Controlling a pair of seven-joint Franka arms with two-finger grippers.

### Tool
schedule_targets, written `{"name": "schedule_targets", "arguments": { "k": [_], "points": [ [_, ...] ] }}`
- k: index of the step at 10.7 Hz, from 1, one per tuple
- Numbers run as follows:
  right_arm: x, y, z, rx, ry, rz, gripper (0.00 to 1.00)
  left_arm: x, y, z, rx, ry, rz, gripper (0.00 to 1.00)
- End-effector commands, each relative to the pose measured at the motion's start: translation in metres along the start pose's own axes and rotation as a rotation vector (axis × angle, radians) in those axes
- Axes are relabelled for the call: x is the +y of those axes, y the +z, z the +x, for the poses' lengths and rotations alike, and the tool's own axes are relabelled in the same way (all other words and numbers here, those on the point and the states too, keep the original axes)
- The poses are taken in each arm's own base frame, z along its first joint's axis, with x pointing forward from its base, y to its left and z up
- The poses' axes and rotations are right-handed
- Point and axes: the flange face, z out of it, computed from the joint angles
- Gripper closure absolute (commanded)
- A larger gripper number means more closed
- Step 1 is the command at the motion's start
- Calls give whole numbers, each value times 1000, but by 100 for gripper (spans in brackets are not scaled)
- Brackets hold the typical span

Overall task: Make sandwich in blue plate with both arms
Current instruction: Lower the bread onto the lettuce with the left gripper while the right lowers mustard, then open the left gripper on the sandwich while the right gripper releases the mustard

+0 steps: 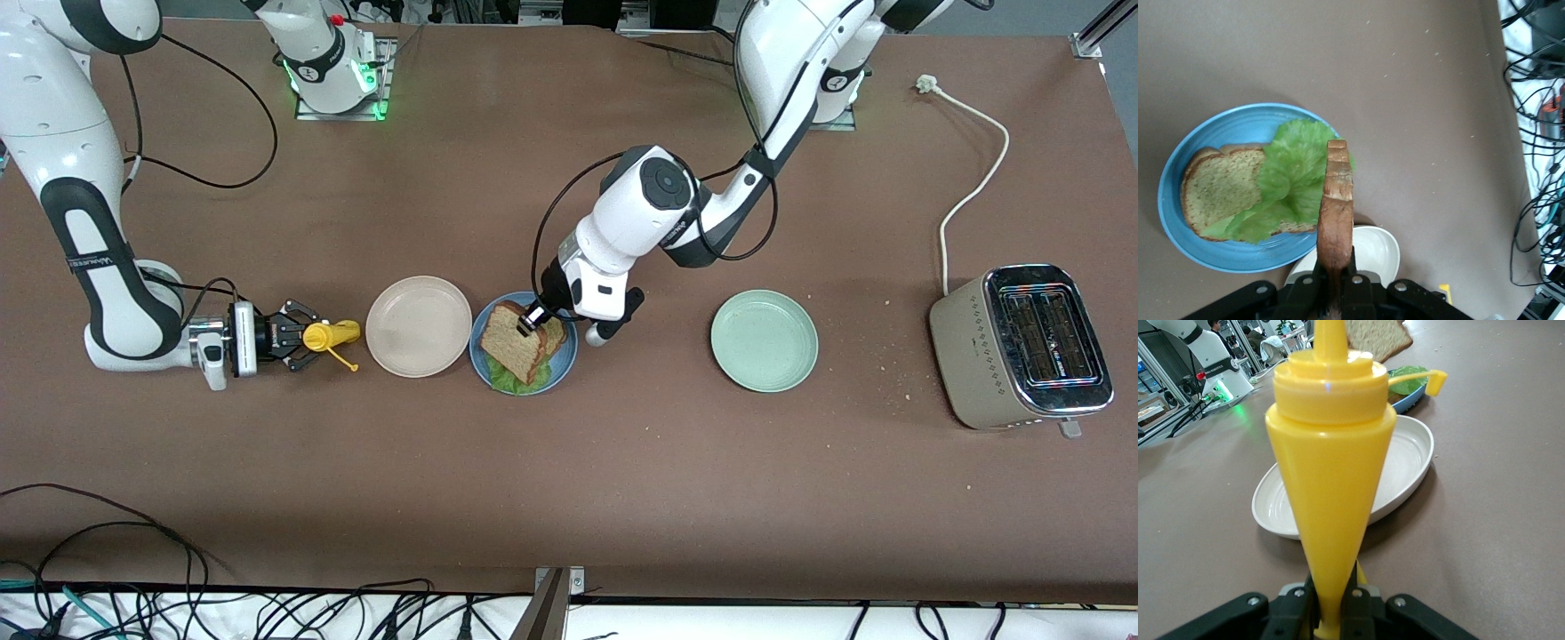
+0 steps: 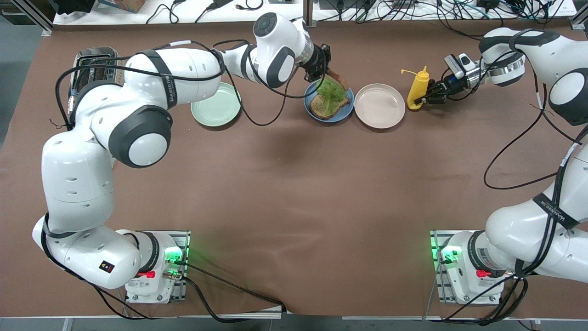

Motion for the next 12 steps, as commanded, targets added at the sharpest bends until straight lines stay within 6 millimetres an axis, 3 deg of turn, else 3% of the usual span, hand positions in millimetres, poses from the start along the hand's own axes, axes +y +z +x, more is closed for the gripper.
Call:
{"name": "schedule_targets", "arguments": {
  "k": [1, 6, 7, 8, 12],
  "points": [
    [15, 12, -17, -15, -32, -23, 0, -7, 17, 1, 0, -17, 10, 100],
    [17, -2, -20, -35, -78, -38, 0, -4, 16, 7, -3, -36, 3, 100],
    [19, -11, -18, -66, -96, -39, 0, 9, 6, 10, -1, -39, -27, 100],
    [23, -21, -15, -108, -119, -35, 0, 9, 7, 4, -5, -33, -27, 100],
    [36, -65, 4, -256, -198, -50, 0, -3, 29, -9, 3, -22, -16, 100]
  ]
}}
